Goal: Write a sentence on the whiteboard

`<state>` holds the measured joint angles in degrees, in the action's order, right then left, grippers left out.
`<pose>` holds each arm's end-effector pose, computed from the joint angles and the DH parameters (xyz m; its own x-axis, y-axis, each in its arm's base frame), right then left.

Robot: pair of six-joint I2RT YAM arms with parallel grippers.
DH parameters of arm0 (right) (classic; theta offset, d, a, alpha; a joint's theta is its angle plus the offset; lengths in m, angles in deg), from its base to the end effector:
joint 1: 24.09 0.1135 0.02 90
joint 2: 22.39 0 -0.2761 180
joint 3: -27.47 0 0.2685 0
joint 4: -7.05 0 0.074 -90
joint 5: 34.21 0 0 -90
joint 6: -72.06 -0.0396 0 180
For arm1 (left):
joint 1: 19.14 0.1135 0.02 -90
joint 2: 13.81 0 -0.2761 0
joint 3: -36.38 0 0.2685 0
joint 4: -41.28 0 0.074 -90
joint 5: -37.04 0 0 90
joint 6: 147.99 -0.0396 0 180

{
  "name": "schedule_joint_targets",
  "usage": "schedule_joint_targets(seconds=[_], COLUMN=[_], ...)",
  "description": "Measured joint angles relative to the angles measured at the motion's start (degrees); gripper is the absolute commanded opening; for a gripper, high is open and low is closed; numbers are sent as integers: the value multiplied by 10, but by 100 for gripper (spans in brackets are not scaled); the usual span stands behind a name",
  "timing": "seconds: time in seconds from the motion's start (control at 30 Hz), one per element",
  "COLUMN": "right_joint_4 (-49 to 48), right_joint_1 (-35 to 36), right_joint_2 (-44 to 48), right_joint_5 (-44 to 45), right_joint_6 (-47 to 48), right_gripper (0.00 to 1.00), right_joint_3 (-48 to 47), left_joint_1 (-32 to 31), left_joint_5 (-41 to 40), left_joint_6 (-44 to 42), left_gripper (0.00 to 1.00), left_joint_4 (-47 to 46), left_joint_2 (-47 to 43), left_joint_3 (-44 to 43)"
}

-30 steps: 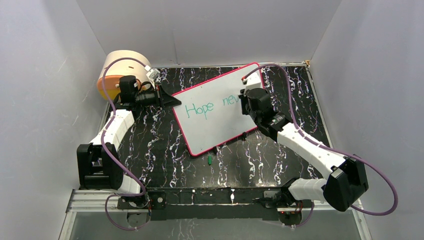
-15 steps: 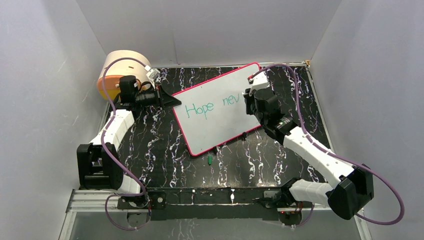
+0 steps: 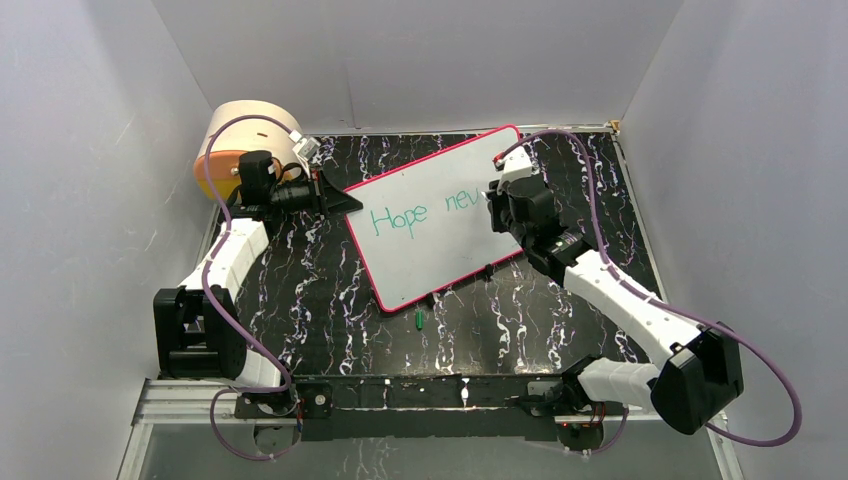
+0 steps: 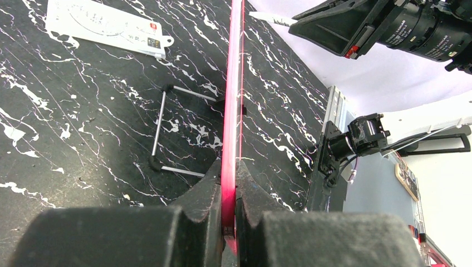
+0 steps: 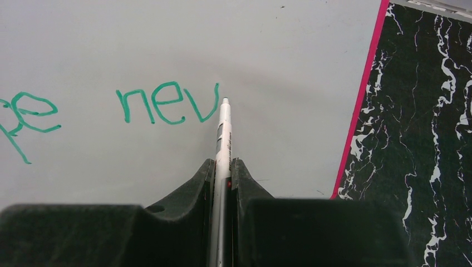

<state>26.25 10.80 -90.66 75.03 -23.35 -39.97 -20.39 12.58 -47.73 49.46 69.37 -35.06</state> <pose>0.2461 0.1557 0.3279 -0.3067 -0.1053 -0.9460 -0.2583 0.9658 -0.0238 0.3342 -0.0433 0.3022 -0.4892 -0.0631 -0.8699 0.7901 0.3903 -0.4726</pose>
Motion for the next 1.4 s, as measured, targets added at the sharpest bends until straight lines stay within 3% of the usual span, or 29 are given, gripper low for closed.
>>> schedule_joint_targets(seconds=[1.4], right_joint_4=[-19], right_joint_1=[-27], right_joint_2=[-24], right_joint_5=[5], right_joint_6=[16], right_gripper=[0], right_joint_3=[-1], left_joint_1=[0], left_joint_5=[-2], left_joint_6=[-2], left_gripper=[0], left_joint_4=[5], left_joint_2=[0], left_joint_3=[-2])
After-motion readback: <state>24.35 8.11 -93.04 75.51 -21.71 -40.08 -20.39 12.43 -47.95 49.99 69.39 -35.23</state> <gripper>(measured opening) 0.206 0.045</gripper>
